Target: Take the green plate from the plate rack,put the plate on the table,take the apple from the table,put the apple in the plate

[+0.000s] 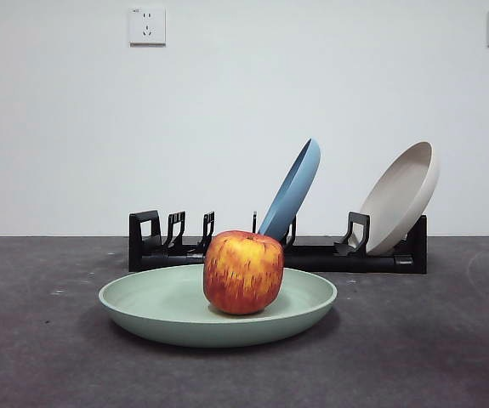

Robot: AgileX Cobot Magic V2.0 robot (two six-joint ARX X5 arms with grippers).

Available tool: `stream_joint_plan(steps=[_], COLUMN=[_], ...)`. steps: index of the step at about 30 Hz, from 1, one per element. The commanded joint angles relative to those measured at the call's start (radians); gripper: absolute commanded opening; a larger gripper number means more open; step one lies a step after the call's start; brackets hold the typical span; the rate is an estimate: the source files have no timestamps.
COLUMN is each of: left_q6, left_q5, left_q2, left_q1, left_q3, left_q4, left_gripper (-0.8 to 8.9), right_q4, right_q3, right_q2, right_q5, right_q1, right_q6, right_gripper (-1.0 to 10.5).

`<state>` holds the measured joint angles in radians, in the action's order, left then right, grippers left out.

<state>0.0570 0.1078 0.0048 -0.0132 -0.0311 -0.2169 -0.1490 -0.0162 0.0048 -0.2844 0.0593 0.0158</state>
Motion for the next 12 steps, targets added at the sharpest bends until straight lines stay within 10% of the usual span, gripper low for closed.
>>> stream_joint_plan(steps=[1, 12], left_q6=[0.006, 0.006], left_q5=[0.0, 0.0], left_q2=[-0.003, -0.003], left_q1=[0.004, 0.004], left_q3=[0.012, 0.012], left_q4=[-0.002, -0.002], left_gripper=[-0.04, -0.03], right_q4=[-0.015, -0.013], right_q3=[0.011, 0.01], right_q2=[-0.004, -0.003], right_q5=[0.002, 0.002], right_q1=[0.001, 0.001], right_q6=[0.06, 0.099], right_gripper=[0.0, 0.0])
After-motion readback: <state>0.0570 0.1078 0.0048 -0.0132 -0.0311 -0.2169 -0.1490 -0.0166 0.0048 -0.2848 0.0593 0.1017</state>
